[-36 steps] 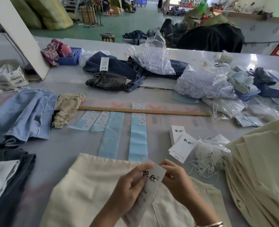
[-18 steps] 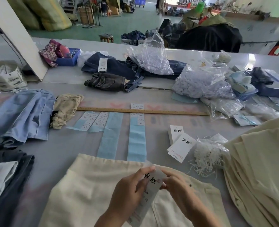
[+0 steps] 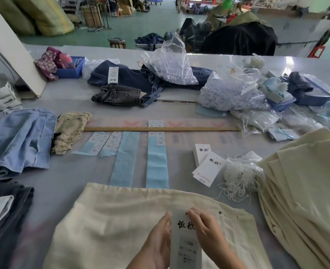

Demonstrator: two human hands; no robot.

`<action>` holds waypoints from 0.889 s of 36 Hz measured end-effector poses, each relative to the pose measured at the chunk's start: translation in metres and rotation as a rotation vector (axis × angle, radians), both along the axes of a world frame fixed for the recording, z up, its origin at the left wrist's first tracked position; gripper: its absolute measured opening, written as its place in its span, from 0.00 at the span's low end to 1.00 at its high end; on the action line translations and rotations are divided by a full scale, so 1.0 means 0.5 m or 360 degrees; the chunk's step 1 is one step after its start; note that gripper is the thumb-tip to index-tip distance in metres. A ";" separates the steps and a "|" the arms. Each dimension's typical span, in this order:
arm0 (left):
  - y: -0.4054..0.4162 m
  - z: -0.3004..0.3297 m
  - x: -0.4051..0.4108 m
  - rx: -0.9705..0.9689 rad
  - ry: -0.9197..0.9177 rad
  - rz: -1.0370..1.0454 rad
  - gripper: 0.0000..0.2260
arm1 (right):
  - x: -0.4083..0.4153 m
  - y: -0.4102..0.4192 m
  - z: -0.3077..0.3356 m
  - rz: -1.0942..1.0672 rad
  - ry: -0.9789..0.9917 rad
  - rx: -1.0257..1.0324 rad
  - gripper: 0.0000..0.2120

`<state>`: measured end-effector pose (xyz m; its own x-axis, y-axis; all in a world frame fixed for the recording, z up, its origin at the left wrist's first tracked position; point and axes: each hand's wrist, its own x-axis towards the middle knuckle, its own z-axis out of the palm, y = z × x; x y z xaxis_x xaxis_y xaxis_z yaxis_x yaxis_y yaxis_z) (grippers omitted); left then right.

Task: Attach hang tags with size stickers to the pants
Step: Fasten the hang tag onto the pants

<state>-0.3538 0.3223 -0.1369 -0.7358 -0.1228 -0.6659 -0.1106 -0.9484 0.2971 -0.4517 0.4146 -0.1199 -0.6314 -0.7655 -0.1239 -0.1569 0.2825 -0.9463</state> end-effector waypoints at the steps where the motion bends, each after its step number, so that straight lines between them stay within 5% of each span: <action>1: -0.001 -0.007 -0.005 -0.0009 -0.0024 0.0034 0.21 | -0.002 0.003 -0.006 0.0013 0.0043 0.0024 0.19; 6: 0.006 -0.020 -0.043 -0.0110 -0.0211 0.0422 0.08 | -0.015 0.032 -0.039 -0.0160 0.0172 0.0222 0.16; 13: 0.068 -0.016 -0.060 -0.1186 -0.0198 -0.0081 0.08 | -0.026 0.069 -0.067 -0.0553 0.0066 0.0037 0.20; 21: 0.086 -0.017 -0.062 -0.1547 -0.0297 -0.0087 0.02 | -0.029 0.079 -0.076 -0.0660 0.0223 -0.0033 0.12; 27: 0.100 -0.022 -0.066 -0.1366 -0.0345 -0.0052 0.03 | -0.053 0.096 -0.079 -0.0751 0.0351 -0.0098 0.11; 32: 0.105 -0.027 -0.080 -0.0608 -0.0382 0.0130 0.07 | -0.087 0.125 -0.077 -0.0915 -0.0357 -0.0411 0.03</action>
